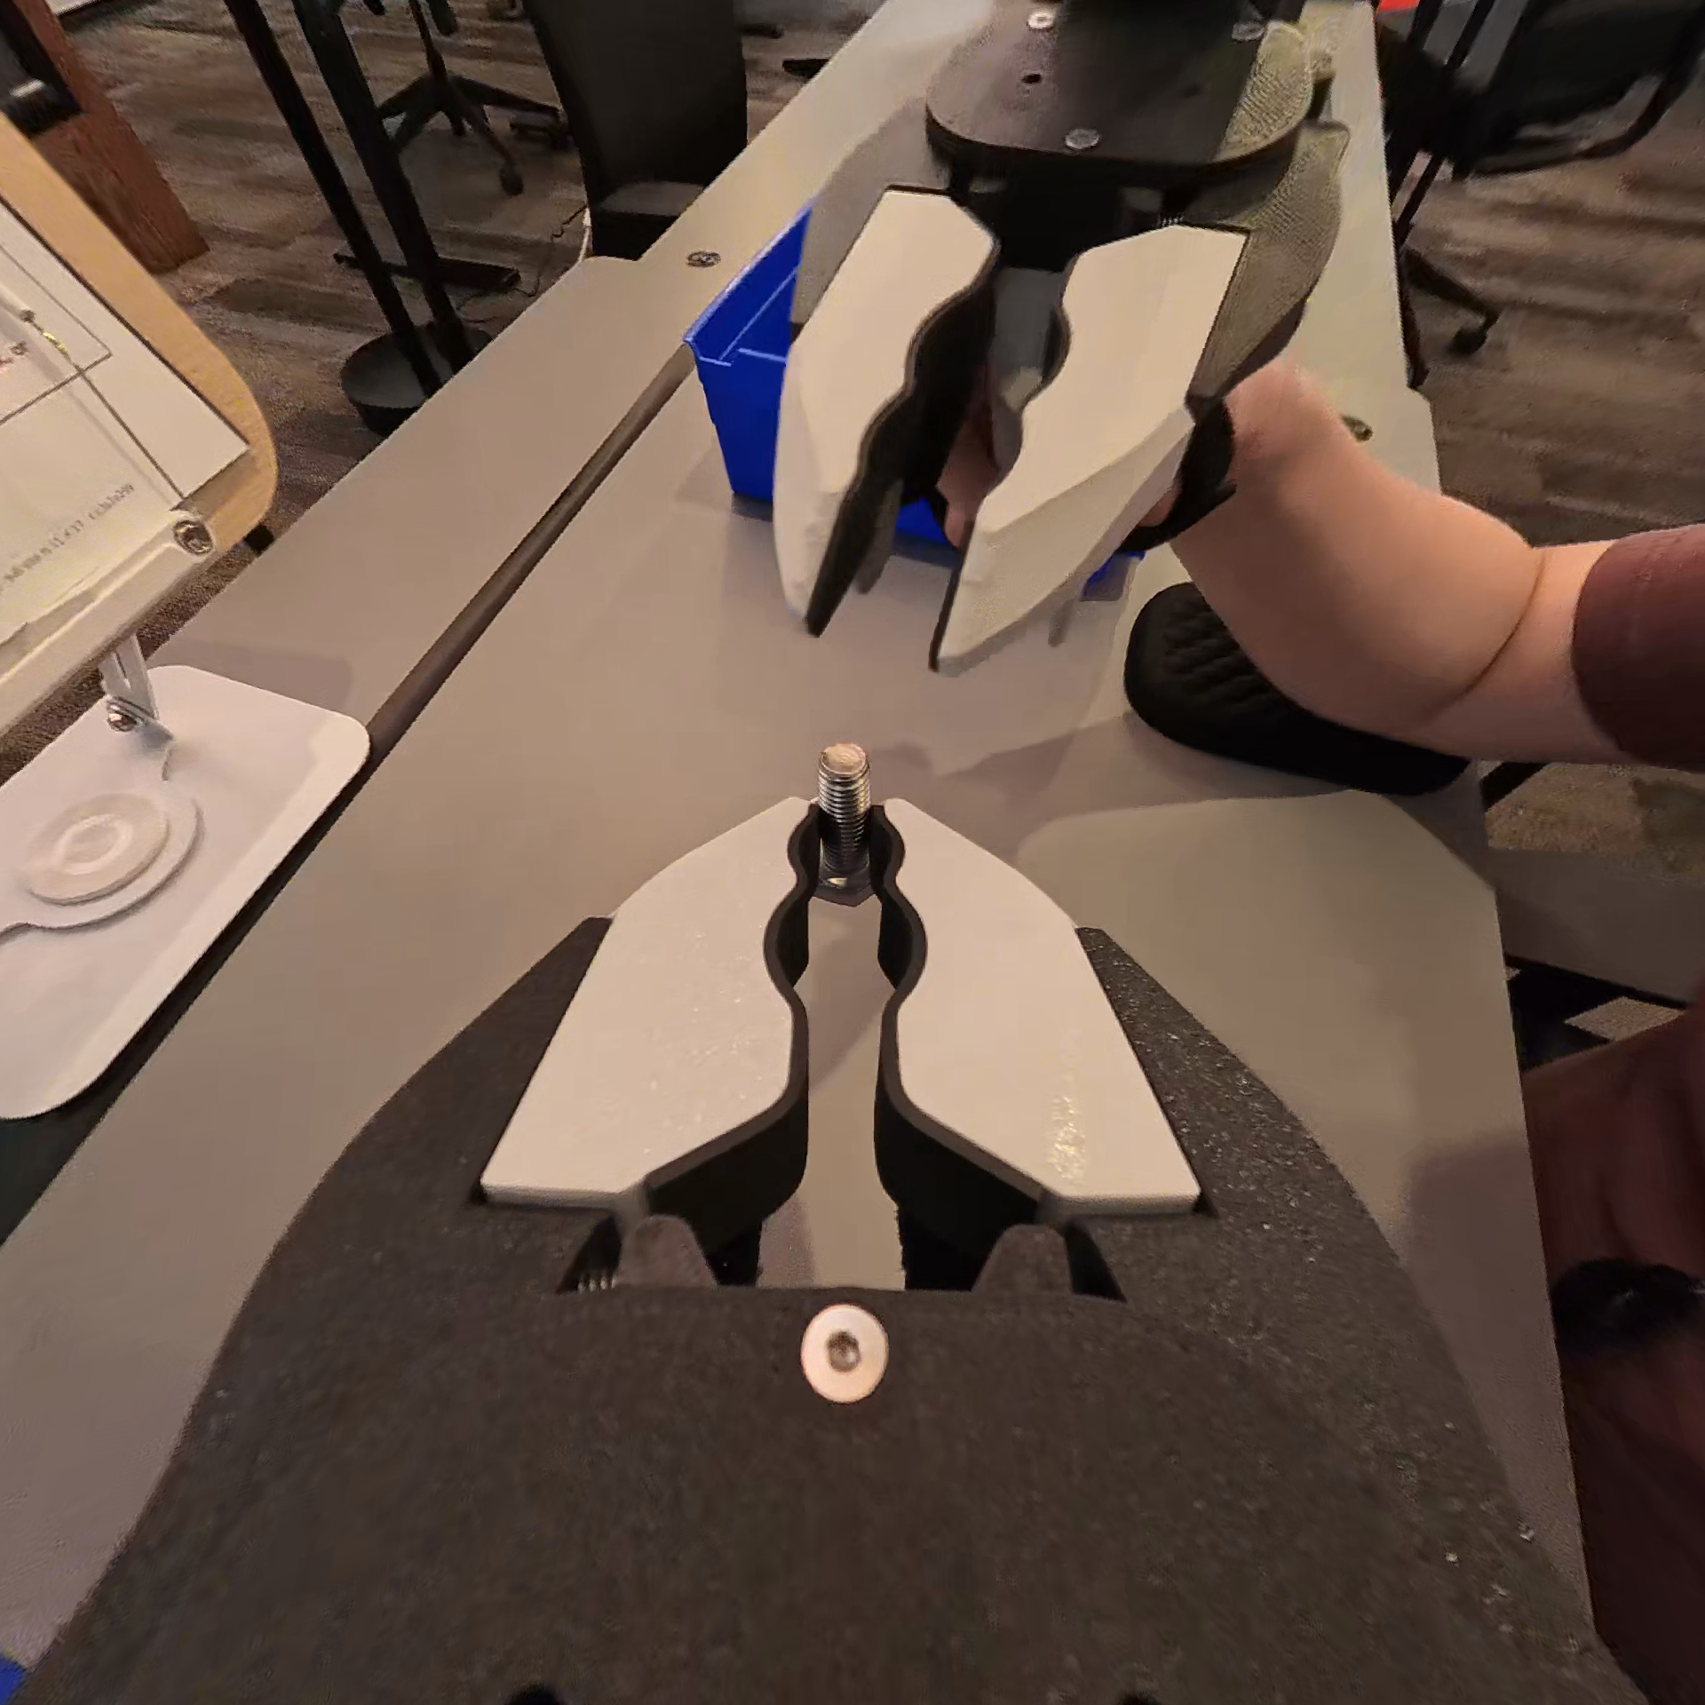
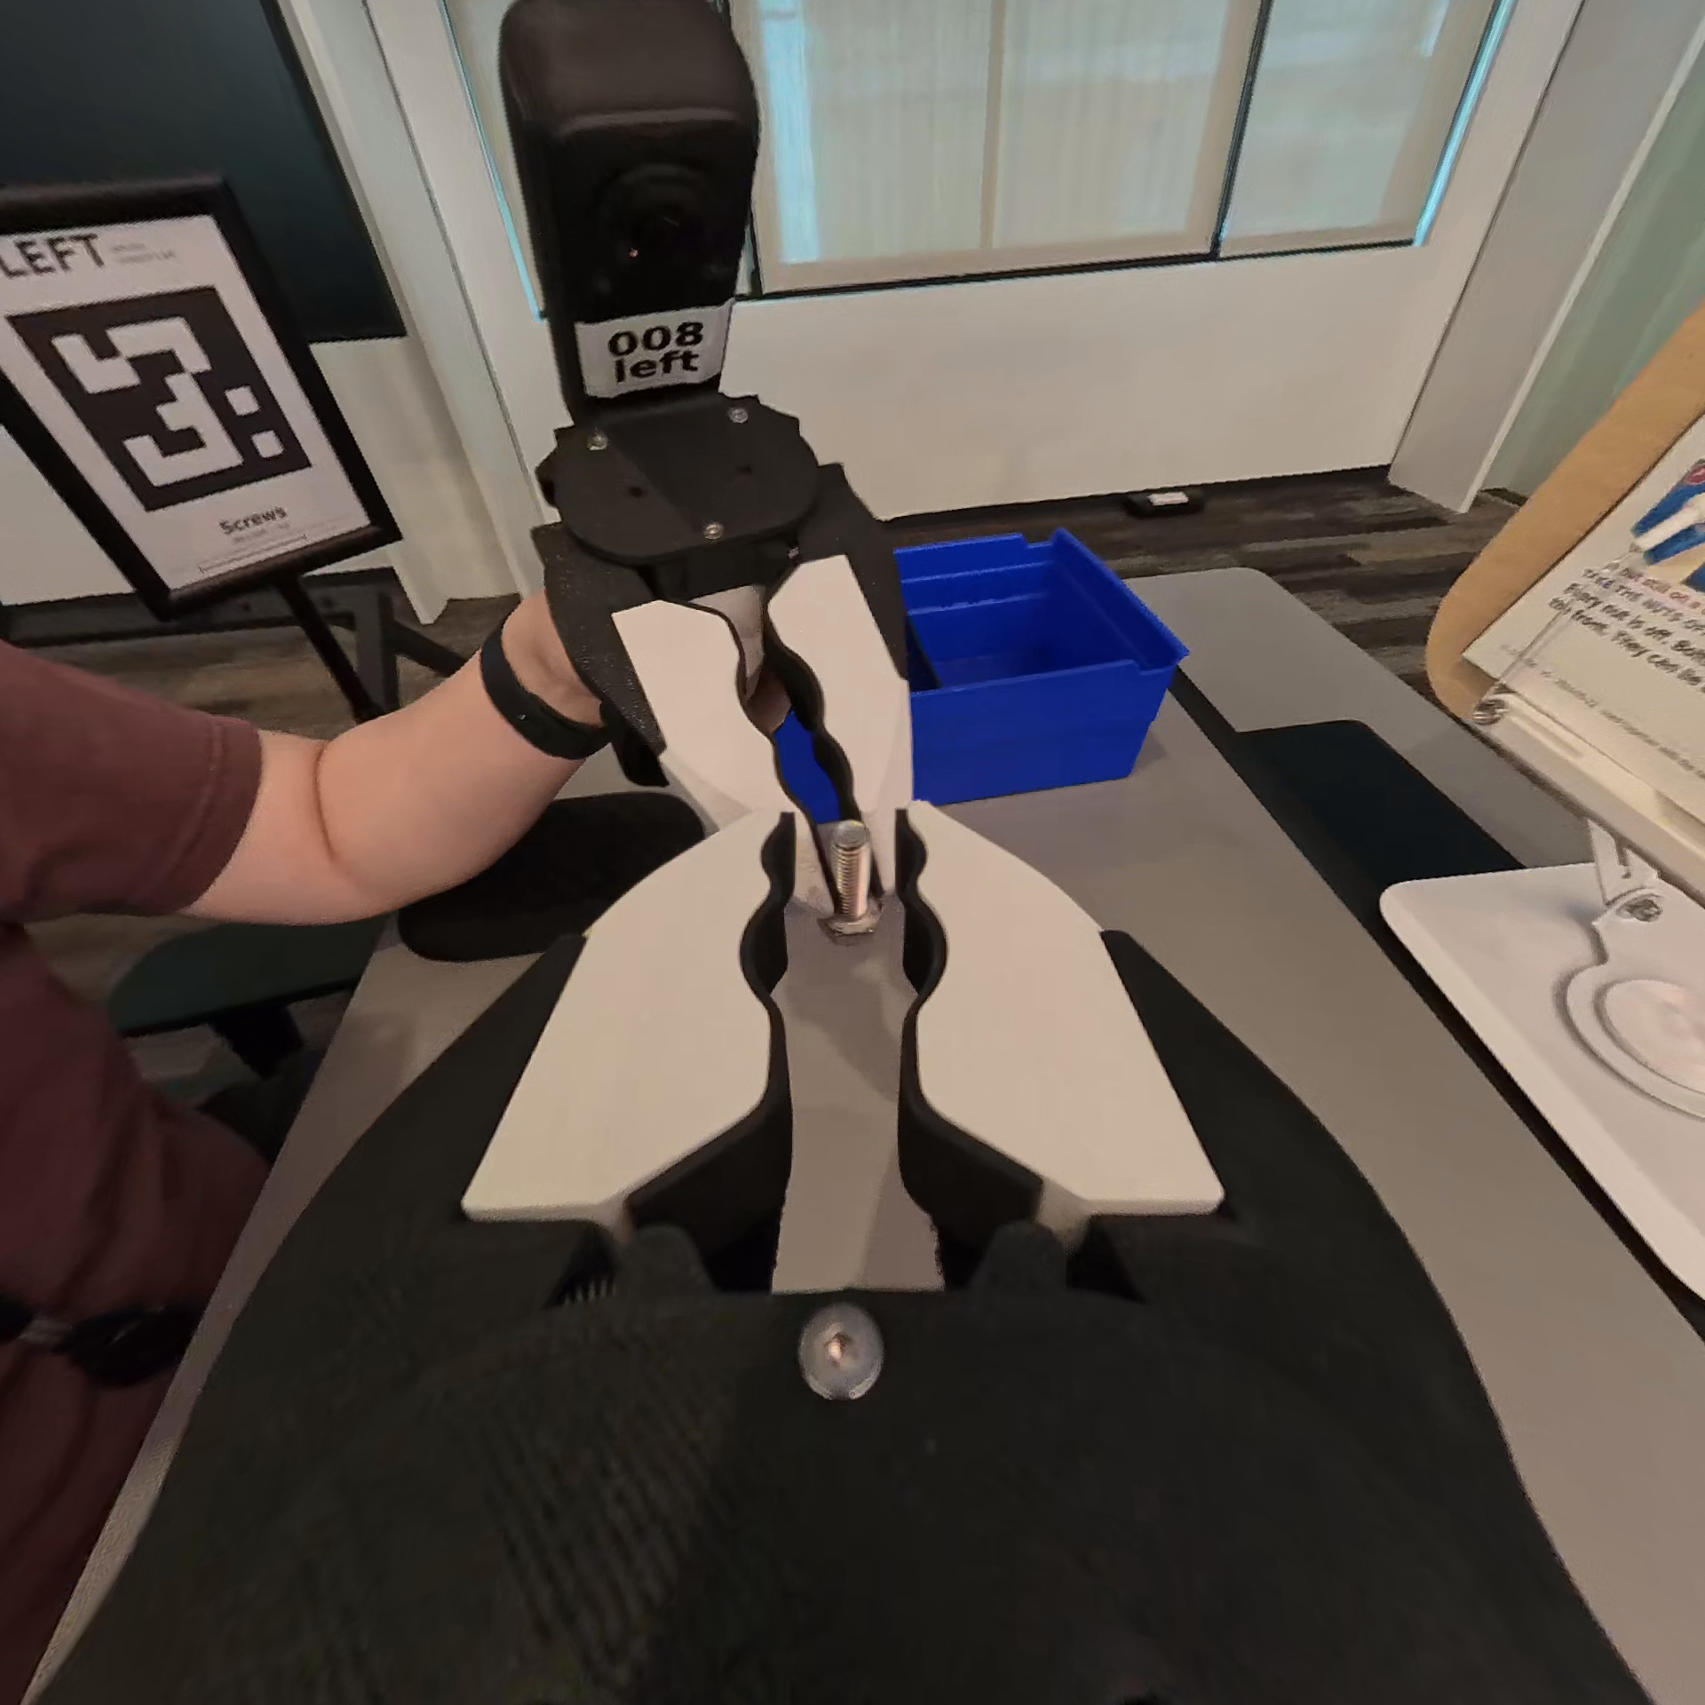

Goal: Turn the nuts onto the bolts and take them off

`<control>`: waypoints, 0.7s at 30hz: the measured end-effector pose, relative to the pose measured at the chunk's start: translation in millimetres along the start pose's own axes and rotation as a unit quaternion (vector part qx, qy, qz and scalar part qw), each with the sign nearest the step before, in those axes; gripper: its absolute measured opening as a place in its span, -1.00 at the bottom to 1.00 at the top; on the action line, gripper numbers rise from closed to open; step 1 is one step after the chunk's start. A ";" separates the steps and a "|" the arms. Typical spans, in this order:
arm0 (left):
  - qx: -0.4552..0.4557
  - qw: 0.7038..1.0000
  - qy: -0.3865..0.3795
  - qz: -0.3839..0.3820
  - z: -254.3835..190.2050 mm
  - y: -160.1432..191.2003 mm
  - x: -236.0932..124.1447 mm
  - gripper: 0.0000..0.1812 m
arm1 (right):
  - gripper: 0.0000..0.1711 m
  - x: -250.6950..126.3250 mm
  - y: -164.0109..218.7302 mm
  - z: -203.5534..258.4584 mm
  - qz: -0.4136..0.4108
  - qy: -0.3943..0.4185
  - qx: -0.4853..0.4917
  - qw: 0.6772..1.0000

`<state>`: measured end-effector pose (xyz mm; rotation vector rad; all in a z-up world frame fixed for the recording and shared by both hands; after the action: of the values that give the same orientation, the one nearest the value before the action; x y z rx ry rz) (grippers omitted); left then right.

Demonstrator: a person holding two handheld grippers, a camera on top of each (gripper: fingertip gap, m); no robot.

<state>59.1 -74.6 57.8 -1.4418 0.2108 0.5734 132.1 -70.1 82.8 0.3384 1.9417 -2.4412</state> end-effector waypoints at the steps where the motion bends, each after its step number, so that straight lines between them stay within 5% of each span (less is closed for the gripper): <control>1: 0.002 1.000 0.001 0.006 -1.3 0.1 2.8 -0.89 | -0.76 1.2 2.4 0.6 0.009 -0.007 0.001 1.000; 13: 0.022 0.998 0.056 -0.025 -6.6 2.4 11.1 -0.89 | -0.89 8.6 19.5 -7.2 0.038 -0.074 0.049 0.995; 17: -0.017 0.997 0.065 -0.049 4.5 9.3 8.5 -0.51 | -0.89 5.7 19.1 -14.6 0.027 -0.058 0.055 0.996; 21: -0.017 0.992 0.090 -0.087 -2.1 11.8 18.6 -0.44 | -0.89 3.2 14.2 -13.7 -0.006 -0.063 0.056 0.996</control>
<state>69.5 -71.8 38.5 -1.5277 0.2162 0.3063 133.2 -59.8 65.8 0.1688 1.7662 -2.5173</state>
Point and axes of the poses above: each gripper's, where its closed fingertips meet, x out along the fingers, y out of its underside, z = x × y across the jaws, the point moved 4 cm from there along -x, back along the fingers, and after that the axes turned 9 degrees about x, right-handed, at the moved point
